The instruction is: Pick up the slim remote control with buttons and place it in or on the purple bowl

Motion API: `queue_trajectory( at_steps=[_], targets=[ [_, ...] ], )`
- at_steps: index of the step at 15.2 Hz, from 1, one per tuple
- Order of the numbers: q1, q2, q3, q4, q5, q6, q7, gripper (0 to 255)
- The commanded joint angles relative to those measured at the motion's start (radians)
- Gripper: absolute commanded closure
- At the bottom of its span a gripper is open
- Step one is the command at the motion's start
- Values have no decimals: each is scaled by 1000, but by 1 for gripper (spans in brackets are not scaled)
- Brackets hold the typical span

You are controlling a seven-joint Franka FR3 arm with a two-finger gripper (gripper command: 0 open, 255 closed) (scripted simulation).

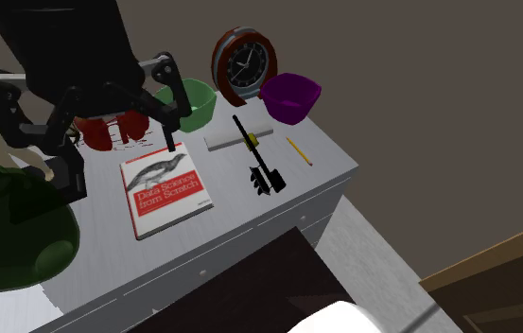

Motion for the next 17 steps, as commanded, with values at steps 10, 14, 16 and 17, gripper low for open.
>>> queue_trajectory(
  at_steps=[10,14,16,17],
  targets=[
    [-110,262,63,-1,11,280,274,0],
    [-158,389,77,25,0,386,395,0],
    [-181,453,80,44,-8,434,456,0],
    [-192,485,81,54,-13,456,487,0]
  ],
)
